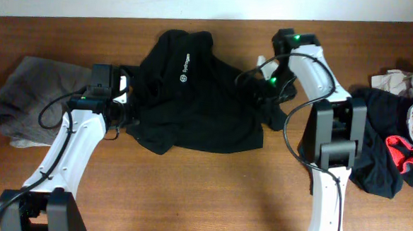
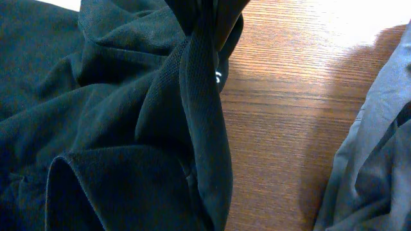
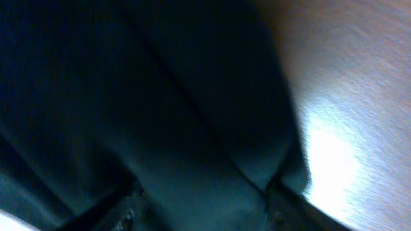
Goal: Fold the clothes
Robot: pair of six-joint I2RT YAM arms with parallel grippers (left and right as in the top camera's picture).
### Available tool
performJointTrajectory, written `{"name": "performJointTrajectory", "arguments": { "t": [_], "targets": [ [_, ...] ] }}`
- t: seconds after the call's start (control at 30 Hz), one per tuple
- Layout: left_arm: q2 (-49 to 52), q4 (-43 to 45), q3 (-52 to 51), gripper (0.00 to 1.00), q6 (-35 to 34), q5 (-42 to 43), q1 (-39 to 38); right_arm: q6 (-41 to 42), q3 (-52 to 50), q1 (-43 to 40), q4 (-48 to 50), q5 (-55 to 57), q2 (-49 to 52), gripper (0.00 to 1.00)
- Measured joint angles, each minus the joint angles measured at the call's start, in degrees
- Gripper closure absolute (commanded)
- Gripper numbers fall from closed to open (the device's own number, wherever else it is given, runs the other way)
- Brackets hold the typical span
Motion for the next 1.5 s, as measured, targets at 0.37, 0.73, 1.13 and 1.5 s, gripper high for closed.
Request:
{"name": "performJointTrajectory", "arguments": {
  "t": [0.37,0.73,1.13,1.5],
  "targets": [
    [0.0,0.0,0.0,0.99,0.0,0.0,0.0,0.8,0.2,0.0,1.0,2.8,-0.8,0.87],
    [0.0,0.3,0.0,0.99,0.0,0.0,0.0,1.8,10.1,-6.2,6.8,7.9,-8.0,0.67],
    [0.0,0.4,0.0,0.99,0.2,0.0,0.0,1.8,10.2,-7.1,11.3,7.5,-8.0,0.53],
    [0.0,0.5,0.0,0.99,0.2,0.0,0.0,8.4,-7.6,-6.3,17.5,0.8,-8.0,0.26]
  ]
}}
